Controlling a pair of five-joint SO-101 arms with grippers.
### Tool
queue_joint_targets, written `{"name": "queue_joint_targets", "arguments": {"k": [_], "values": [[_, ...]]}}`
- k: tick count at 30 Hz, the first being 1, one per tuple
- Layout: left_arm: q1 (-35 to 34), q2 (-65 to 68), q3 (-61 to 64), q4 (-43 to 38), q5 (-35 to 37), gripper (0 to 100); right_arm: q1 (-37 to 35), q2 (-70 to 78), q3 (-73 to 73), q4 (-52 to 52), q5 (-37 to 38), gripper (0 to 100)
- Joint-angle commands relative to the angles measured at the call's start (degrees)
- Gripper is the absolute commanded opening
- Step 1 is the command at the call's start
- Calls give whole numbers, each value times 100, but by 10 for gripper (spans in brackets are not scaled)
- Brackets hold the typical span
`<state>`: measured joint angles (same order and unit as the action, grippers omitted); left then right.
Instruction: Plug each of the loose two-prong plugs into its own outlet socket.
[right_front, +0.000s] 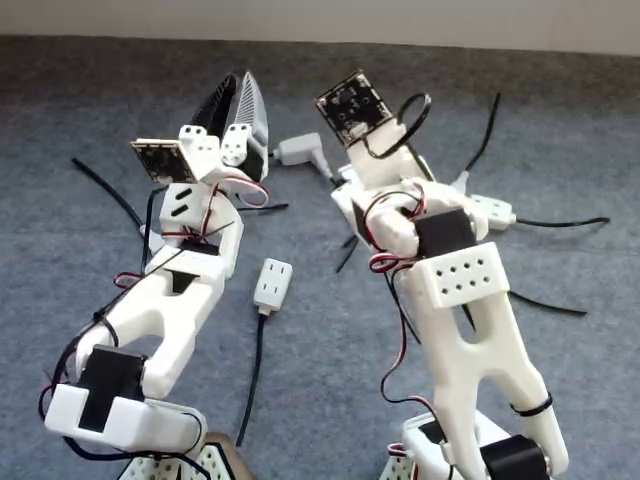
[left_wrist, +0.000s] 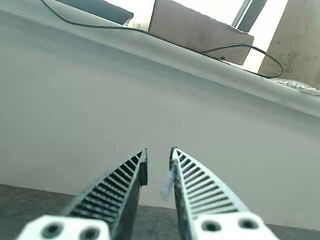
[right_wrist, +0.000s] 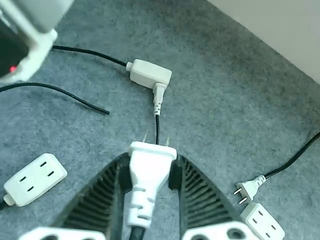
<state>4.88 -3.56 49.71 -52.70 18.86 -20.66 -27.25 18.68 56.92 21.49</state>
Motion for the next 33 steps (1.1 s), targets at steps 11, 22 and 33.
{"name": "queue_joint_targets", "arguments": {"k": [11,22,33], "values": [[1429,-101,321,-114,35,126,-497,-224,-22,-136,70,13],[2378,-101,831,-141,-1837,124,-488,-233,-444,365,70,13],[1982,-48,646,-141,-1820,123,110,-233,-1024,857,70,13]]}}
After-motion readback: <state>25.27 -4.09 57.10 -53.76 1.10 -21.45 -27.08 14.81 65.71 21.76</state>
